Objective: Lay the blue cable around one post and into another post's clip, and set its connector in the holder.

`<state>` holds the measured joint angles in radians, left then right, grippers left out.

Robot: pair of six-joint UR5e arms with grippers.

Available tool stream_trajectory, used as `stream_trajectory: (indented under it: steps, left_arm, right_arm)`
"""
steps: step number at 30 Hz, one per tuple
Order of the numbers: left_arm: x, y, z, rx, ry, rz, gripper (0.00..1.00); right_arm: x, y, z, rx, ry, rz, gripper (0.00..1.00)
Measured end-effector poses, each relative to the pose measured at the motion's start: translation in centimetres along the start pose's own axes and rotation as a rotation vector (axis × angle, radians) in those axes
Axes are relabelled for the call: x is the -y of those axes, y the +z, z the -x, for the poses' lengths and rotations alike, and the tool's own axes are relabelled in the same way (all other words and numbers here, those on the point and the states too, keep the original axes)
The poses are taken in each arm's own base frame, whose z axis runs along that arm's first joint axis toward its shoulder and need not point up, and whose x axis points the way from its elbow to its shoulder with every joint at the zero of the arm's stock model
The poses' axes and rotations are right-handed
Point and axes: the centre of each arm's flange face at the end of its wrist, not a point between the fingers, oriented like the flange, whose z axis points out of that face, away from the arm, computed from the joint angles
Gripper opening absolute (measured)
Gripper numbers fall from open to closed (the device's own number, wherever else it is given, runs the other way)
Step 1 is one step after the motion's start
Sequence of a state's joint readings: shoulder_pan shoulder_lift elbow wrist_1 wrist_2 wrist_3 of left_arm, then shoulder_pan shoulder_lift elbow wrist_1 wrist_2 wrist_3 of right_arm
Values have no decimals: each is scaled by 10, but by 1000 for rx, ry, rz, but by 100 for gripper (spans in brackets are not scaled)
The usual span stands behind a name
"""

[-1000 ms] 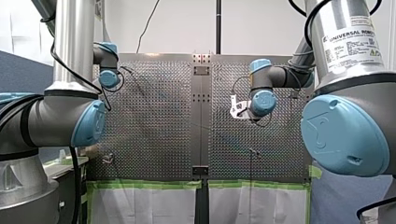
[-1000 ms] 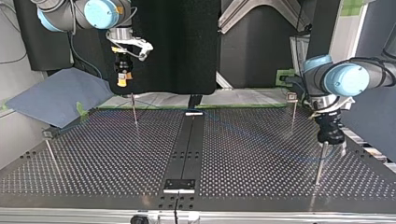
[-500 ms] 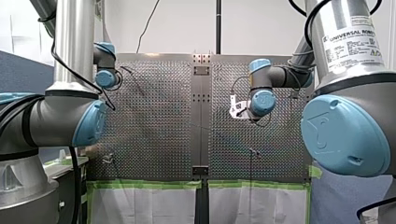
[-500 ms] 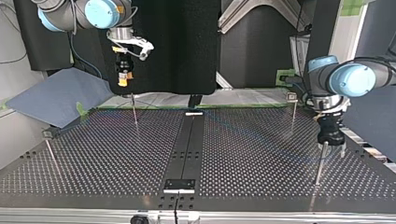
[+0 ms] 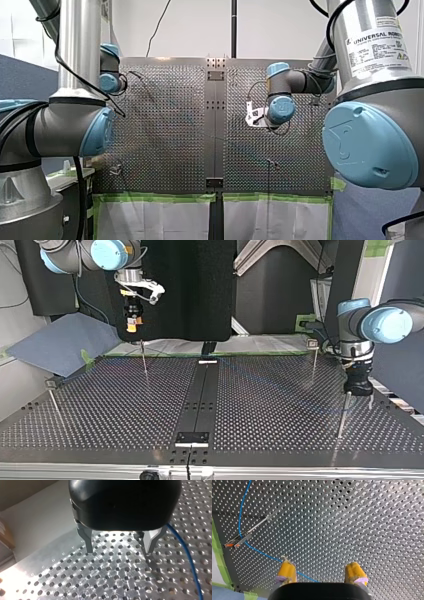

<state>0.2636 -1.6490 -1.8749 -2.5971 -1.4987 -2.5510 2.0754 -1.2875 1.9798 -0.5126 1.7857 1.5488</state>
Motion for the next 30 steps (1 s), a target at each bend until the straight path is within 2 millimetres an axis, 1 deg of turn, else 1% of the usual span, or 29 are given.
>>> stream_trajectory:
  steps: [3, 8, 11, 20, 30]
  left_arm:
    - [-1, -1, 3, -2, -28, -4, 100]
    - [-9, -6, 2, -16, -76, 1, 100]
    - [-10, -9, 3, -26, -103, -4, 100]
    - [1, -16, 8, -49, -188, -41, 100]
    - [3, -27, 4, -67, -292, -84, 100]
  right_arm:
    - [0, 0, 0, -1, 1, -1, 100]
    - [1, 0, -1, -2, 1, -1, 100]
    - [1, -1, -1, -3, 1, -2, 100]
    - [1, -1, -2, -5, 3, -3, 100]
    - [2, -2, -3, -6, 4, -5, 100]
